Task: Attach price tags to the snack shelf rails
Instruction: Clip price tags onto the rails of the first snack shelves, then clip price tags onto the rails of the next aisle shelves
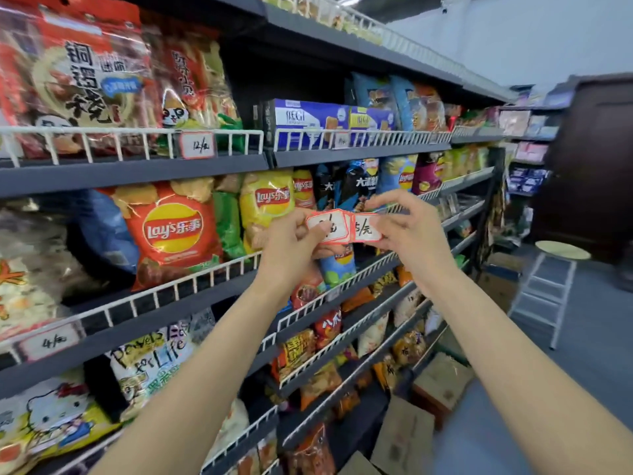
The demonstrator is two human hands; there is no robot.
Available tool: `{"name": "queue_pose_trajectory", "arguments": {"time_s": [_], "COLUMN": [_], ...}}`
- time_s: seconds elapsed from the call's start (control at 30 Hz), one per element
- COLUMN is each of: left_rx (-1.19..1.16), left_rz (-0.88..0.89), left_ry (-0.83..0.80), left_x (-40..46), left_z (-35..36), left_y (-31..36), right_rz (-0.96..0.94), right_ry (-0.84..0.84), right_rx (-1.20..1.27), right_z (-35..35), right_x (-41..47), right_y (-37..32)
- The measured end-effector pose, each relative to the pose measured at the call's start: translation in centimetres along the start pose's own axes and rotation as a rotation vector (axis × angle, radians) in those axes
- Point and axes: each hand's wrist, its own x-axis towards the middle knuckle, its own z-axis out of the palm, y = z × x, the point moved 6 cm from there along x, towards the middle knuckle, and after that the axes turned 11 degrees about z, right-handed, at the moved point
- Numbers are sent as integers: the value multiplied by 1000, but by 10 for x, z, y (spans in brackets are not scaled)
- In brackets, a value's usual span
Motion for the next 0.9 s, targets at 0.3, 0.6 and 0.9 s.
{"name": "queue_pose_trajectory", "arguments": {"time_s": [0.3, 0.6, 0.9], "left_rx": [26, -34, -186], "left_rz": [117, 101, -33], "left_ry": [-93, -124, -476], "left_x": [-3, -17, -86], "left_z": [14, 15, 119], "left_y": [9, 11, -11], "right_rz": [26, 113, 262], "right_ry": [-26, 64, 411], "right_rx": [-126, 39, 28], "right_z": [-4, -7, -81], "right_x": [-17, -58, -154], "right_y": [-5, -7, 38]}}
